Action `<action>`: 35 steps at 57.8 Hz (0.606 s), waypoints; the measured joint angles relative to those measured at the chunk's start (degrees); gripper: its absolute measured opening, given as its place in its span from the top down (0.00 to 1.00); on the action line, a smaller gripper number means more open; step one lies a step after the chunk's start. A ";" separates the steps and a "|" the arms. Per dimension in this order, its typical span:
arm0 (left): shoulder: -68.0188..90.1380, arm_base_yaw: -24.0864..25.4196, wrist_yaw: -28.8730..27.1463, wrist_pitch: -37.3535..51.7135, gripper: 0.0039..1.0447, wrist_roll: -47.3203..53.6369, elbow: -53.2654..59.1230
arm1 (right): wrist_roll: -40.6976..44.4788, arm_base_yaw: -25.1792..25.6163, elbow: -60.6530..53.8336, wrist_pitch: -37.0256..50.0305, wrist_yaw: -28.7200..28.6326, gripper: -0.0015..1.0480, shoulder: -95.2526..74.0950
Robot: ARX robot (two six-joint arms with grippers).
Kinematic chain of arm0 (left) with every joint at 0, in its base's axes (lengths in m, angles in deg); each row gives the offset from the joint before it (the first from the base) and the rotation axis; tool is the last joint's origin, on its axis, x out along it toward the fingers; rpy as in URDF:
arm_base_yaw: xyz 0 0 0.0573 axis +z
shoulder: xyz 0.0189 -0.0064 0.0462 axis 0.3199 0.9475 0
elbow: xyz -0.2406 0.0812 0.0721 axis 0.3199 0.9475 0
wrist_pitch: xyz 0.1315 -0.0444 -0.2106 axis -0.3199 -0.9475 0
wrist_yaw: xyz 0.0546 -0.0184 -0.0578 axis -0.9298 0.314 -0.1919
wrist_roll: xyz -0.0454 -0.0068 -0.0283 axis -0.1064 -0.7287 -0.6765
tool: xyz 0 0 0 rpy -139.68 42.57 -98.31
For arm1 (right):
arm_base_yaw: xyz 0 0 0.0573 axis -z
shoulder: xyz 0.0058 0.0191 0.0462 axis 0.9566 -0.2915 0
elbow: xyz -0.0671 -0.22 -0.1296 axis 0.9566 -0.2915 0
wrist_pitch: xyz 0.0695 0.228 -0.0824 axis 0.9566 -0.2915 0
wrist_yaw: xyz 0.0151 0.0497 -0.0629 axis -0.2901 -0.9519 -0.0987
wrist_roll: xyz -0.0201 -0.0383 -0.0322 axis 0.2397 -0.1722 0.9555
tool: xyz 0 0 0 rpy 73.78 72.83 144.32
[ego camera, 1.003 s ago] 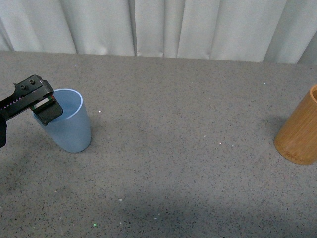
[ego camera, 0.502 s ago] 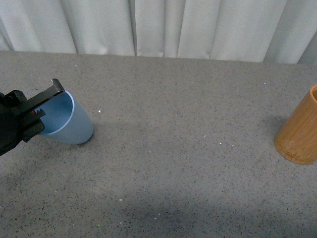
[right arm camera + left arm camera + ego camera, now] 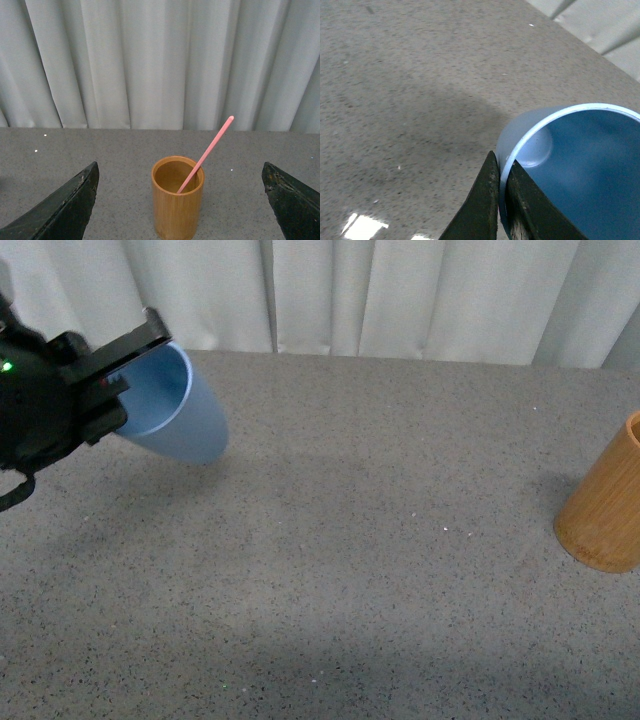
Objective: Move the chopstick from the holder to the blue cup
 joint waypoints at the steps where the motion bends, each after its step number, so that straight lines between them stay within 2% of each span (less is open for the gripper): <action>1: 0.15 -0.22 0.13 -0.11 0.97 0.13 -0.42 | 0.00 0.00 0.00 0.00 0.00 0.09 0.00; 12: 4.90 -5.53 3.83 -3.48 0.97 4.50 -7.74 | -0.02 0.00 0.00 0.00 0.00 0.09 0.00; 24: 7.80 -11.63 7.26 -6.43 0.97 9.92 -9.42 | -0.02 0.00 0.00 0.00 0.00 0.09 0.00; 35: 8.39 -13.64 7.10 -7.34 0.97 11.98 -8.85 | -0.02 0.00 0.00 0.00 -0.02 0.09 0.00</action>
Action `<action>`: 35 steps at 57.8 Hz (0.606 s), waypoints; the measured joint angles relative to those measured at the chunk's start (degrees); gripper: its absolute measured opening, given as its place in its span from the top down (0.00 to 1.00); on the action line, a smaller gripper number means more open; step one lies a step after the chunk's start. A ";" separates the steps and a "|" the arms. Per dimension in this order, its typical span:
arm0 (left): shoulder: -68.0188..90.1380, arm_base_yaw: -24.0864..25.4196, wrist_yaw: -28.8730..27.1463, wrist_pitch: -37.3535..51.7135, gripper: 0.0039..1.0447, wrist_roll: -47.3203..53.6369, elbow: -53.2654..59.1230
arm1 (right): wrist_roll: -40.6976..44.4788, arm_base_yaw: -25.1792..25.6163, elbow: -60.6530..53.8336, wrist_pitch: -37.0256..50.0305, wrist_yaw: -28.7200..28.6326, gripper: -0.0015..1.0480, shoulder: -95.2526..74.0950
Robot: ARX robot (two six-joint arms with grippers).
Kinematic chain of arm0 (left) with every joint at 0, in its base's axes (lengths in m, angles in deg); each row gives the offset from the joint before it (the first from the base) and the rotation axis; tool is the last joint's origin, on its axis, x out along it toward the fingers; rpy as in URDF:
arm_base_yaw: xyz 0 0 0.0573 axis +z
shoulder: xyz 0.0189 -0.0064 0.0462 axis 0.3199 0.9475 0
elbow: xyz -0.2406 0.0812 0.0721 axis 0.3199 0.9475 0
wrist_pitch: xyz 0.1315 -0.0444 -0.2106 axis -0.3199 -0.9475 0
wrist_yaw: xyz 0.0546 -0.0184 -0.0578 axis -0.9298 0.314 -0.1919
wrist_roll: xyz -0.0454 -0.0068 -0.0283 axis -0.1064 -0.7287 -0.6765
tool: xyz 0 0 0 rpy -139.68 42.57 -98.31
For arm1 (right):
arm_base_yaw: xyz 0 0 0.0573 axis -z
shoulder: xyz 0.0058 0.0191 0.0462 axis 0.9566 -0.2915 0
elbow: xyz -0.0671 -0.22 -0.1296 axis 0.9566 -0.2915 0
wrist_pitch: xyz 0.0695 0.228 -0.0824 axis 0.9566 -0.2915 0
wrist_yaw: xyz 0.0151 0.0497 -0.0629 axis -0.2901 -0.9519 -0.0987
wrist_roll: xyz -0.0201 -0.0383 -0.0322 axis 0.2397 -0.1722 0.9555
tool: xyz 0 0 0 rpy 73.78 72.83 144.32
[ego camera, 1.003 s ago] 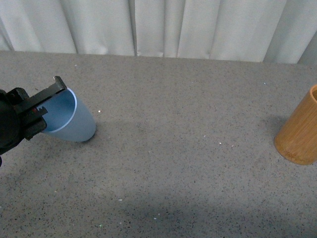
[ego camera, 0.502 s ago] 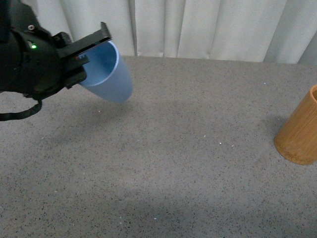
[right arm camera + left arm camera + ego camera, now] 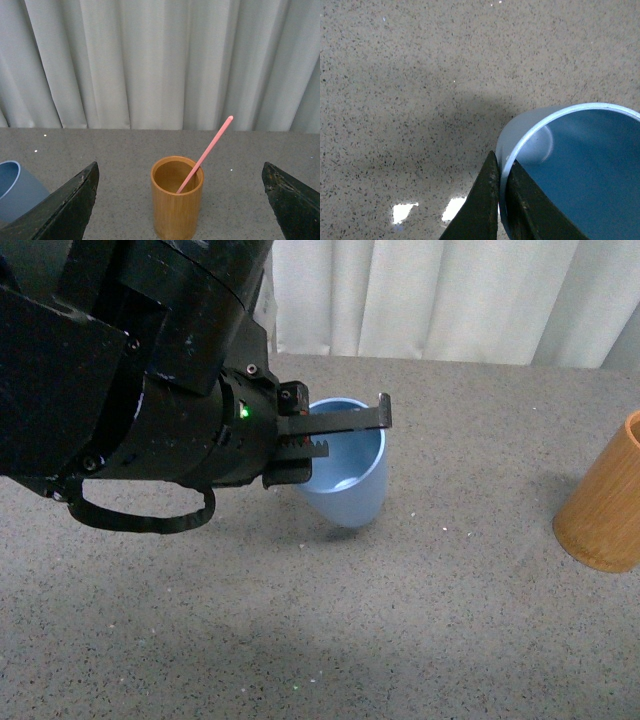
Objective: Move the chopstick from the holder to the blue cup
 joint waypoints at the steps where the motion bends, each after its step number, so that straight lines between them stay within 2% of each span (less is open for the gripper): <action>1: 0.13 -0.11 -0.04 -0.13 0.97 0.24 0.11 | 0.00 0.00 0.00 0.00 0.02 0.09 0.00; 23: 1.79 -0.42 -1.03 -1.79 0.96 1.92 0.31 | 0.00 0.00 0.00 0.00 0.02 0.09 0.00; 35: 1.62 -0.04 -0.52 -2.14 0.61 0.61 0.13 | 0.02 0.00 0.00 0.00 0.02 0.09 0.00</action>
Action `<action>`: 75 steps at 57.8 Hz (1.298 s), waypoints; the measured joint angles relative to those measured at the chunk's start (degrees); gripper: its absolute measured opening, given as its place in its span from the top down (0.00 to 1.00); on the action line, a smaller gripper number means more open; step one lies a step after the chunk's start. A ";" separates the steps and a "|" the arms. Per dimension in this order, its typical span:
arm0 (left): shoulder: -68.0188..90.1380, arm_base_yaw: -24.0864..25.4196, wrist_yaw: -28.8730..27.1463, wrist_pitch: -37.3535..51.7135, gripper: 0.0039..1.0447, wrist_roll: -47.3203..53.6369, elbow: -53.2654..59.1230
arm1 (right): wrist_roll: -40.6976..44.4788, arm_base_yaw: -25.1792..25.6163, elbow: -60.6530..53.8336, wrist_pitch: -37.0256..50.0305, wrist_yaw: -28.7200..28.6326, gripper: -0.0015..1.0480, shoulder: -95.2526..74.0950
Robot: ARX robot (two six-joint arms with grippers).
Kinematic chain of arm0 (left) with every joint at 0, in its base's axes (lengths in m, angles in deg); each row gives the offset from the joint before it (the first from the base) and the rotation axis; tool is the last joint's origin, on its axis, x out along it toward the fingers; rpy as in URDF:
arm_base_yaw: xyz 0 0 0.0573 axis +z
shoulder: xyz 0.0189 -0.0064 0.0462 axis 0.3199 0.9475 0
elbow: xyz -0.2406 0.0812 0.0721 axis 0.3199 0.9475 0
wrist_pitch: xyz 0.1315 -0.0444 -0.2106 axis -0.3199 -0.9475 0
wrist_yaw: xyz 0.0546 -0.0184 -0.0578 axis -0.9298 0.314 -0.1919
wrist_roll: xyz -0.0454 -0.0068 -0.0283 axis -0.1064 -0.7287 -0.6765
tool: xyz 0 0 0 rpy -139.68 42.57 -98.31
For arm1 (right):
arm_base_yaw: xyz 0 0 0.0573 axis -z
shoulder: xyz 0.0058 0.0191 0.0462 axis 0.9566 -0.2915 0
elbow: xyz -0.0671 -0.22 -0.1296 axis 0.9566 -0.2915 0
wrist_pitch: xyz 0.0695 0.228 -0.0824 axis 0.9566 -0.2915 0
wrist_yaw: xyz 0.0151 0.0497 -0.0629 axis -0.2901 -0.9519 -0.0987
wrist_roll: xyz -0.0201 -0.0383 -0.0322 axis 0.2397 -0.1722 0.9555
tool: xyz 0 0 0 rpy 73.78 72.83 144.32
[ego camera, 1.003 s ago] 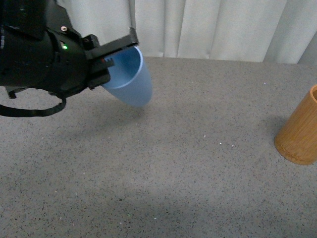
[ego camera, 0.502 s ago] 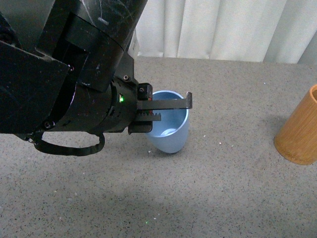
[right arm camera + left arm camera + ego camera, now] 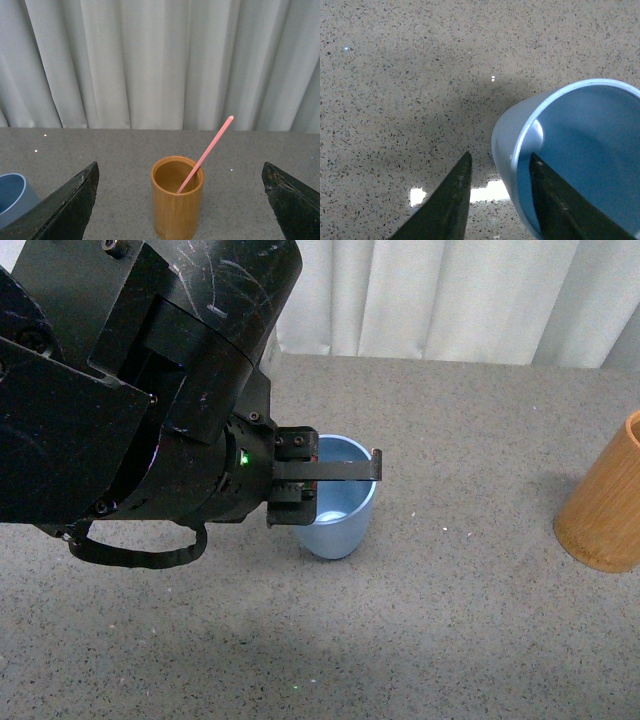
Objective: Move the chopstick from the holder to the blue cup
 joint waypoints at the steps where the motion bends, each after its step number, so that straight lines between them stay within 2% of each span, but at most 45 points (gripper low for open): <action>1: -0.04 0.07 -0.02 0.00 0.59 -0.04 0.00 | -0.02 0.00 0.00 0.00 -0.02 0.09 0.00; 23: -6.60 4.96 -5.53 3.50 0.06 -7.54 1.27 | -0.02 0.00 0.00 0.00 0.00 0.09 0.00; 31: -12.20 8.83 -7.43 7.85 0.07 -11.65 7.08 | -0.02 0.00 0.00 0.00 0.00 0.09 0.00; 32: -12.28 9.25 -7.72 9.44 0.07 -11.28 7.93 | -0.02 0.00 0.00 0.00 0.00 0.09 0.00; 35: -13.62 11.58 -8.11 23.82 0.16 -5.09 14.21 | 0.00 0.00 0.00 0.00 -0.02 0.09 -0.02; 36: -14.36 12.83 -7.08 29.62 0.19 -2.78 17.18 | 0.00 0.00 0.00 0.00 -0.04 0.09 0.00; 40: -18.73 17.11 -2.34 43.21 0.29 7.15 25.99 | 0.00 0.00 0.00 0.00 -0.02 0.09 0.00; 43: -25.22 21.46 1.57 48.85 0.38 12.87 32.41 | -0.02 0.00 -0.02 0.00 0.00 0.09 -0.02; 45: -30.21 24.65 4.63 48.54 0.43 15.89 35.56 | 0.00 0.00 -0.02 0.00 0.00 0.09 -0.02; 48: -39.36 28.92 7.65 44.30 0.52 18.78 40.46 | 0.00 0.00 -0.02 0.00 0.00 0.09 -0.02; 51: -47.50 30.60 7.96 38.16 0.59 20.04 44.06 | 0.00 0.00 0.00 0.02 0.00 0.09 0.00; 56: -65.99 31.17 9.35 20.26 0.72 21.90 47.15 | 0.00 0.00 -0.02 0.00 -0.04 0.09 -0.02; 60: -87.23 31.23 9.60 0.96 0.86 22.84 47.15 | 0.00 0.00 -0.02 0.00 -0.04 0.09 -0.02; 64: -100.63 31.32 9.62 -9.07 0.97 23.10 47.12 | 0.00 0.00 -0.04 0.00 0.15 0.09 -0.04; 75: -106.55 31.36 9.57 -12.07 0.97 23.67 47.12 | 0.00 0.00 -0.07 0.00 0.09 0.09 -0.02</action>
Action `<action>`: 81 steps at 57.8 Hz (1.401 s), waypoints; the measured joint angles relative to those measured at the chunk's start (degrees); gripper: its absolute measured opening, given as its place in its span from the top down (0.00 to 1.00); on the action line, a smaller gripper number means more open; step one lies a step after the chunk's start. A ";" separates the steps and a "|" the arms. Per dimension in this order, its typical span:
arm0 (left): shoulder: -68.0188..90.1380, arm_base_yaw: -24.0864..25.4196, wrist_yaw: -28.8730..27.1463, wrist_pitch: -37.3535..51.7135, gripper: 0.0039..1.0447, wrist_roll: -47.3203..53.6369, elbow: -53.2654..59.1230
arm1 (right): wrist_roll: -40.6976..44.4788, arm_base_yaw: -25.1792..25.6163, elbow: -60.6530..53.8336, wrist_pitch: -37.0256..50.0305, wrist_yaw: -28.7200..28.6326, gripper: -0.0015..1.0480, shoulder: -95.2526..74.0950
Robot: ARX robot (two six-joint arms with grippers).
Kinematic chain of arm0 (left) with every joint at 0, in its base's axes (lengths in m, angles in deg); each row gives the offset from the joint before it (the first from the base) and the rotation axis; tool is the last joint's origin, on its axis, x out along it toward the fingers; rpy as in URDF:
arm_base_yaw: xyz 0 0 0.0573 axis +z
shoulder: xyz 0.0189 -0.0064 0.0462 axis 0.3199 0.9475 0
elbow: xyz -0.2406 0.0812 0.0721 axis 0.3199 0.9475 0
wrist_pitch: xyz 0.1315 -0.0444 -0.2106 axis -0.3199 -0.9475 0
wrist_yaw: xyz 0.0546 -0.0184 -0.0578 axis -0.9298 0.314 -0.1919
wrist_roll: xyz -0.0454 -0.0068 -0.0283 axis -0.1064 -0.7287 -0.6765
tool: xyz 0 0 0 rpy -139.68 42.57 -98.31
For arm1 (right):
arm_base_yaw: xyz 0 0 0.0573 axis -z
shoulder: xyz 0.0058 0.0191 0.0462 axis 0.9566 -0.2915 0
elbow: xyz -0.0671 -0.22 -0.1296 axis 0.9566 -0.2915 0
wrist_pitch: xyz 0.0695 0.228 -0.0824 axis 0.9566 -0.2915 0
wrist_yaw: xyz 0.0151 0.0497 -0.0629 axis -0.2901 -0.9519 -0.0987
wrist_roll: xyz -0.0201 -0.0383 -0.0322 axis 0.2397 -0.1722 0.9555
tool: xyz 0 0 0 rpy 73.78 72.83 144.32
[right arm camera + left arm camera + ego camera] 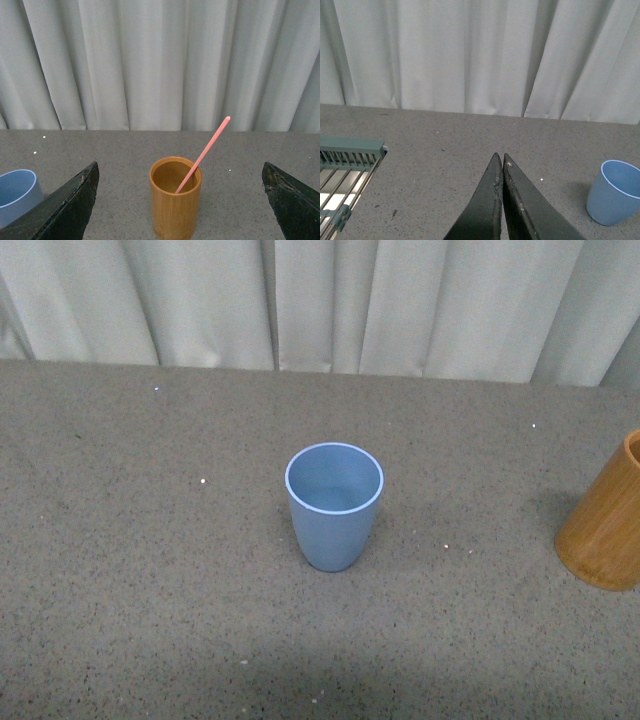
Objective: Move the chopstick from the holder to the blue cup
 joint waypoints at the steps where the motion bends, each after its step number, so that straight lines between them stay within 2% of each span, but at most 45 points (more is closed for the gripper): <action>1: -0.04 0.00 -0.02 0.00 0.97 0.02 0.00 | 0.00 0.00 0.00 0.00 -0.09 0.09 0.02; 7: -0.15 0.00 0.00 -0.02 0.96 0.09 0.00 | 0.00 0.00 0.00 0.00 -0.09 0.09 0.02; 10: -0.17 0.00 0.00 -0.02 0.88 0.13 0.00 | -0.04 0.00 0.00 -0.04 0.11 0.09 -0.04; 13: -0.17 0.00 0.00 -0.04 0.79 0.15 0.00 | -3.65 0.09 0.61 0.22 2.38 0.09 -2.75; 19: -0.22 0.00 0.02 -0.04 0.62 0.15 0.00 | -9.35 4.70 2.95 13.60 1.09 0.09 -19.06; 24: -0.20 0.00 0.00 -0.04 0.46 0.15 0.00 | -10.73 8.15 7.63 26.97 0.74 0.09 -37.42; 28: -0.22 0.00 -0.02 -0.04 0.34 0.15 0.00 | -11.26 9.42 12.37 33.20 1.18 0.09 -50.95; 32: -0.20 0.00 0.00 -0.04 0.22 0.15 0.00 | -12.04 10.05 16.76 34.03 1.49 0.09 -62.14; 37: -0.22 0.00 0.00 -0.04 0.06 0.17 0.00 | -15.17 10.58 21.90 31.15 2.78 0.09 -74.36; 41: -0.22 0.00 0.00 -0.04 0.07 0.28 0.00 | -17.20 10.43 25.00 31.91 5.16 0.09 -81.74; 54: -0.22 0.00 0.00 -0.04 0.06 0.31 0.00 | -20.26 8.37 29.66 33.59 8.79 0.09 -89.05; 81: -0.22 0.00 0.00 -0.04 0.06 0.31 0.00 | -20.83 4.92 39.91 34.32 13.88 0.09 -101.61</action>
